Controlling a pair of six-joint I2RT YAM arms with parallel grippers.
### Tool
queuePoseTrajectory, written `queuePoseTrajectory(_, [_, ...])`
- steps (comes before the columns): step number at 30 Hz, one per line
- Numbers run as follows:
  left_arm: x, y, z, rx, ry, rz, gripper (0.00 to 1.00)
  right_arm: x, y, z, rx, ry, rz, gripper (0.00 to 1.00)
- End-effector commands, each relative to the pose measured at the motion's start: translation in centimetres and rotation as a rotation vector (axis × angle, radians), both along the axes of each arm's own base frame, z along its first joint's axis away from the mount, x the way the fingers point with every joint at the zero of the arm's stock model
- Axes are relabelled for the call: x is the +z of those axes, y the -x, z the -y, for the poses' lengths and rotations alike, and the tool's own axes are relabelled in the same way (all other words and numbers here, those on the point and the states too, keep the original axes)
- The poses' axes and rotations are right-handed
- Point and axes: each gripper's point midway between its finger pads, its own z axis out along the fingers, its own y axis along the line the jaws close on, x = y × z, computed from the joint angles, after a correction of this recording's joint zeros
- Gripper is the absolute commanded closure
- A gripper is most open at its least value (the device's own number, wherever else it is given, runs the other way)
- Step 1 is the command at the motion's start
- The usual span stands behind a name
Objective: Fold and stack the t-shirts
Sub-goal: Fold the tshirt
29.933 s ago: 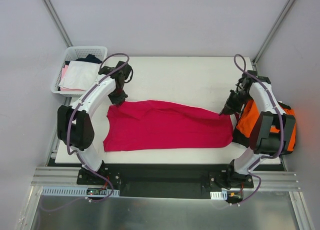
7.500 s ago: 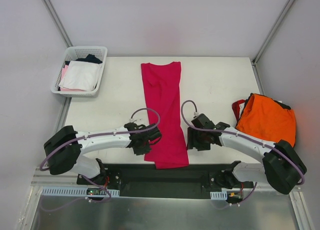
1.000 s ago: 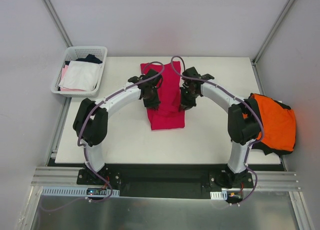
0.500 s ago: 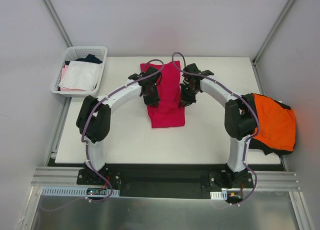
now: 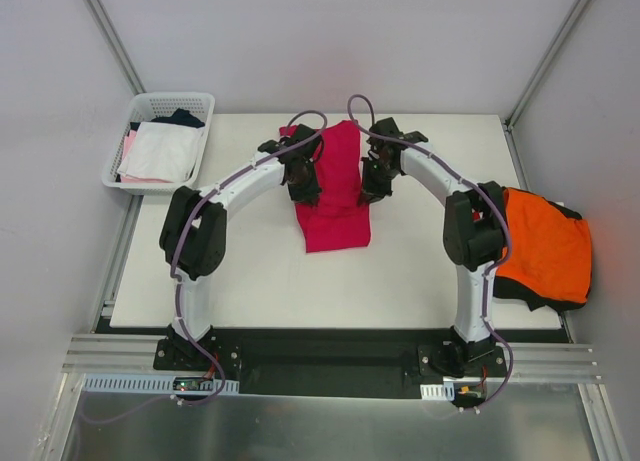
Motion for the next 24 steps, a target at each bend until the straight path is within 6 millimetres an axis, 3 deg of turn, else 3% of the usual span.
queuePoseTrajectory(1, [-0.2,-0.6,-0.9,-0.002,-0.032,-0.012,0.93,-0.7,-1.0,1.8,-0.015,0.041,-0.005,0.98])
queuePoseTrajectory(9, [-2.1,-1.9,-1.3,0.007,-0.053,-0.032,0.93,-3.1,-3.3,1.2,-0.056,0.000,-0.022,0.97])
queuePoseTrajectory(15, [-4.1,-3.3,-1.5,-0.007,-0.067,-0.045,0.90,-3.5,-5.0,1.4,-0.064,0.000,-0.007,0.71])
queuePoseTrajectory(18, [-3.8,-4.1,-1.3,-0.023,-0.074,-0.018,0.84,-2.3,-5.4,2.5,-0.087,-0.001,0.015,0.66])
queuePoseTrajectory(24, [0.3,-5.3,-0.7,-0.010,-0.026,0.067,0.62,2.8,-5.6,4.7,-0.116,-0.025,0.103,0.64])
